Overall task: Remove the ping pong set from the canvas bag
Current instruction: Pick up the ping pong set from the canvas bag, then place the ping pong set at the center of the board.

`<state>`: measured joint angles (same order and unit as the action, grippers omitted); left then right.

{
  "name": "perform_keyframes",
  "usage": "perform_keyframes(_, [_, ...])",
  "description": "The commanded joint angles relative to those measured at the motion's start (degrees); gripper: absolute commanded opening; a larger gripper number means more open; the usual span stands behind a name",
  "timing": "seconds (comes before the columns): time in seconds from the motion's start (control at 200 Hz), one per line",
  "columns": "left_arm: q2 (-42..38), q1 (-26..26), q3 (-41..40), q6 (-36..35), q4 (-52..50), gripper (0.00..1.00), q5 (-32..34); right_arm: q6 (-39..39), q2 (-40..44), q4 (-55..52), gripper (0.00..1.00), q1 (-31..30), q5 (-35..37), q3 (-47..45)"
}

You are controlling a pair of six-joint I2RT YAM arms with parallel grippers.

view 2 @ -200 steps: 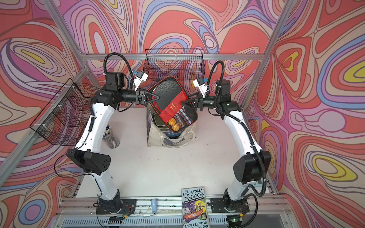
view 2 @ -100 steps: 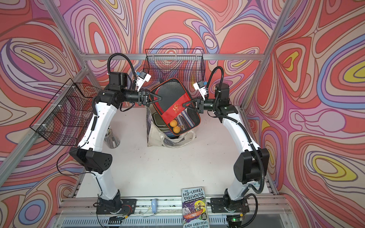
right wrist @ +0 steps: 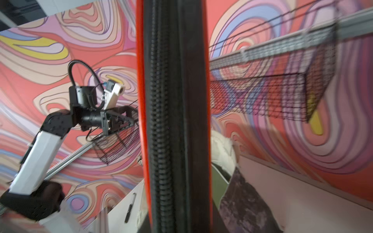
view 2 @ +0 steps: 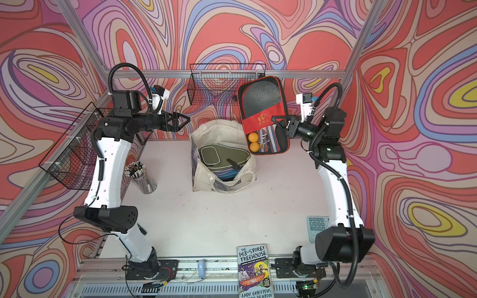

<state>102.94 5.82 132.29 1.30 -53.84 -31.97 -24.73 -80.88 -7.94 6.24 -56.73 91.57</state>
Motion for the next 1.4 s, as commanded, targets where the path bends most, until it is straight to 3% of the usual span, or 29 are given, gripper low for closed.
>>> perform_keyframes(0.0, [3.83,2.37,-2.11,-1.46,-4.37,1.0,8.76,0.93,3.38,-4.02,0.0,1.64,8.85,1.92])
perform_keyframes(0.255, [11.91,5.83,3.21,-1.8,-5.81,1.0,15.0,1.32,4.13,-17.18,0.0,12.27,16.3,-0.46])
perform_keyframes(0.406, [15.76,6.46,5.18,-2.83,-7.45,1.0,19.64,2.64,2.13,-20.19,0.0,12.83,19.38,-3.77])
perform_keyframes(0.496, [16.84,6.54,5.08,-3.15,-7.92,0.93,19.03,2.98,0.08,-19.85,0.0,12.81,20.18,-7.11])
perform_keyframes(0.596, [16.6,6.5,4.07,-3.54,-7.14,0.74,14.91,3.75,-3.38,-18.54,0.0,12.78,19.44,-10.39])
perform_keyframes(0.781, [13.41,6.57,-0.93,-3.44,-1.47,0.17,9.87,7.86,-11.22,-16.58,0.0,12.75,20.16,-11.25])
perform_keyframes(0.876, [12.2,6.73,-2.42,-3.62,0.21,0.0,8.34,10.5,-16.91,-16.73,0.0,12.75,21.21,-8.82])
perform_keyframes(1.177, [9.07,7.26,-6.4,-5.3,2.99,0.0,4.48,22.81,-32.82,-22.17,0.0,13.07,25.18,2.01])
perform_keyframes(1.392, [7.37,7.44,-9.16,-5.6,4.24,0.0,2.1,25.52,-42.91,-26.35,0.0,15.53,28.8,11.45])
